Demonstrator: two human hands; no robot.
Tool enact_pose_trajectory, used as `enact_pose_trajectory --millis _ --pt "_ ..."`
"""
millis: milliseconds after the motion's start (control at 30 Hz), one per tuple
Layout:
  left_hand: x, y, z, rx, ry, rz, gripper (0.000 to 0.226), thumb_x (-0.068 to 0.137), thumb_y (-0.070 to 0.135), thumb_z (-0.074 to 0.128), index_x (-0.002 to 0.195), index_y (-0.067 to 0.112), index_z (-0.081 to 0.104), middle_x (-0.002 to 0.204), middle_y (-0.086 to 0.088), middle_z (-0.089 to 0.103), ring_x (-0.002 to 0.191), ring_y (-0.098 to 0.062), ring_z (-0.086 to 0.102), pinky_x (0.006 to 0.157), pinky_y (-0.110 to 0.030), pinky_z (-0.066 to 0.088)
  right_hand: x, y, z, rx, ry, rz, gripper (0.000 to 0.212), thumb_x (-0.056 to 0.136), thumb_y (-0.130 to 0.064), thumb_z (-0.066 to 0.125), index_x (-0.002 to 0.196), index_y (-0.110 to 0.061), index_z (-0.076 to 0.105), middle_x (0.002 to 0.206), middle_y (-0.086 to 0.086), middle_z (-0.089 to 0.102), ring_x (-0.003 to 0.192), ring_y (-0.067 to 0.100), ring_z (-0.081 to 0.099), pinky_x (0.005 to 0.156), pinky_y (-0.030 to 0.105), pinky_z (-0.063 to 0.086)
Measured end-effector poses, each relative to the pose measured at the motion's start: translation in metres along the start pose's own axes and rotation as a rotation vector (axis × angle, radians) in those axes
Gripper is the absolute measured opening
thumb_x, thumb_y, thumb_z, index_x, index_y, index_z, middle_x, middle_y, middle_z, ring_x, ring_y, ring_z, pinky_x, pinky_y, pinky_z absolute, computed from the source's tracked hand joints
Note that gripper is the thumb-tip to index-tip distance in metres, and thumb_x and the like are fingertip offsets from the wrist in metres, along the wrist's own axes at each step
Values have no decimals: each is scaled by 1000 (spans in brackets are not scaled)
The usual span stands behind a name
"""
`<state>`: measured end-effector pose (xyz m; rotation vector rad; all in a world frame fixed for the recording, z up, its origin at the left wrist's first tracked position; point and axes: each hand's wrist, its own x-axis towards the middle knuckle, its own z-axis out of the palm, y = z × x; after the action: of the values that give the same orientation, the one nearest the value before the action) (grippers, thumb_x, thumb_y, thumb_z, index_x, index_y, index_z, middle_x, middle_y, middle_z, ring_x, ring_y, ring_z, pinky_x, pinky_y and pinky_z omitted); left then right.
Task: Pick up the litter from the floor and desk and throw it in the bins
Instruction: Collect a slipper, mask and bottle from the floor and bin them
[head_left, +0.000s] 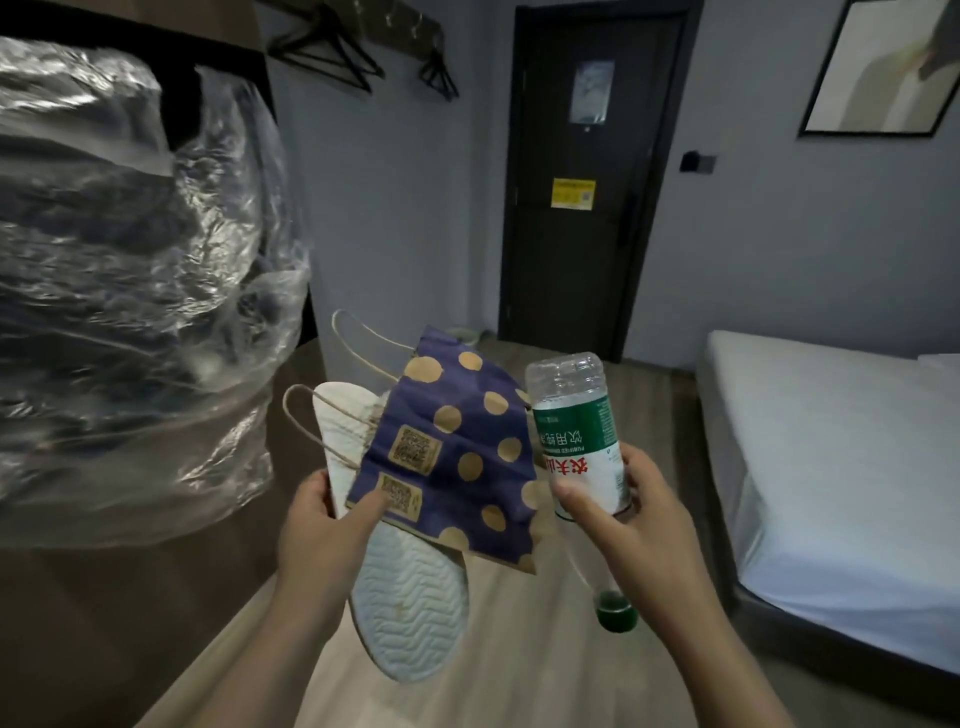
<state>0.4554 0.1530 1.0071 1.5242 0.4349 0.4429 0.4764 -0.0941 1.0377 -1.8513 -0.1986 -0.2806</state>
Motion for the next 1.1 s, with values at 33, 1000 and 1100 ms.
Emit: enact_pose_trajectory --millis 33,1000,1100 --pt "13 -2 2 -4 -5 0 39 56 33 72 94 24 67 88 -2 75 79 -25 73 72 -54 58 9 2 5 -2 9 4 33 74 -37 75 95 -52 54 95 -31 64 87 -11 60 67 16 46" --pt "430 -56 127 150 -52 -111 25 80 19 73 100 20 58 98 -1 66 89 -21 64 78 -45 54 396 147 158 -40 35 310 23 75 -58 67 92 -46 56 93 -18 66 82 1 64 67 24 51" --pt "458 -51 164 164 -16 -100 23 79 20 74 89 27 55 94 2 66 86 -17 63 69 -37 51 449 161 147 -39 21 313 21 75 -57 67 88 -46 56 92 -15 67 83 3 64 70 28 53"
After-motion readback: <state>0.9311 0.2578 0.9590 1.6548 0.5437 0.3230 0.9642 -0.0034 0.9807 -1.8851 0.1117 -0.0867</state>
